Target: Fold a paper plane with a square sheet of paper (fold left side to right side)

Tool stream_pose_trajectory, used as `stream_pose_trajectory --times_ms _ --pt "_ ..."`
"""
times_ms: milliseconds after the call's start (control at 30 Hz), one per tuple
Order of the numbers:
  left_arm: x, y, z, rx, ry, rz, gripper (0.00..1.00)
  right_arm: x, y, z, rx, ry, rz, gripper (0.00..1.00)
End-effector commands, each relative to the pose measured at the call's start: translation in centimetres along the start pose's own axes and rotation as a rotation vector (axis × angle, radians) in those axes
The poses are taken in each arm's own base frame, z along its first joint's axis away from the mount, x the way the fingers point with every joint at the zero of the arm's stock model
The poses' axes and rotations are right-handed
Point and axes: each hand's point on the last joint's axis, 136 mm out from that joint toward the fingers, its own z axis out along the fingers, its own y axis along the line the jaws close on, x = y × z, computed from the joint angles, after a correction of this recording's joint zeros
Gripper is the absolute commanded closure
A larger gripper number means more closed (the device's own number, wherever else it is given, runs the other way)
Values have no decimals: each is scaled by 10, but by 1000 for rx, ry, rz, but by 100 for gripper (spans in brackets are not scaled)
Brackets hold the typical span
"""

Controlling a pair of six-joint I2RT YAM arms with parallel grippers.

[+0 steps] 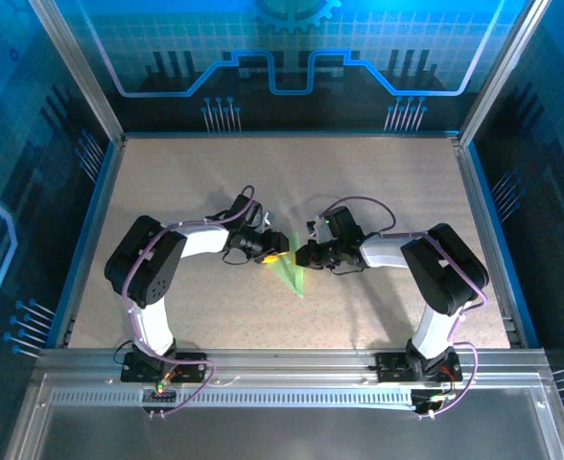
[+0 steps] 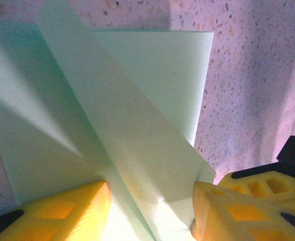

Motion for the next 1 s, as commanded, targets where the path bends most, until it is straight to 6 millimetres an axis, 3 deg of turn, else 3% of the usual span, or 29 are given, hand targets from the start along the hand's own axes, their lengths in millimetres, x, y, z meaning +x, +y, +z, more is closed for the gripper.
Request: stream_pose_trajectory --times_ms 0,967 --pt "12 22 8 -77 39 -21 51 0 -6 -2 50 9 -4 100" --pt "11 21 9 -75 44 -20 51 1 -25 1 153 36 12 100"
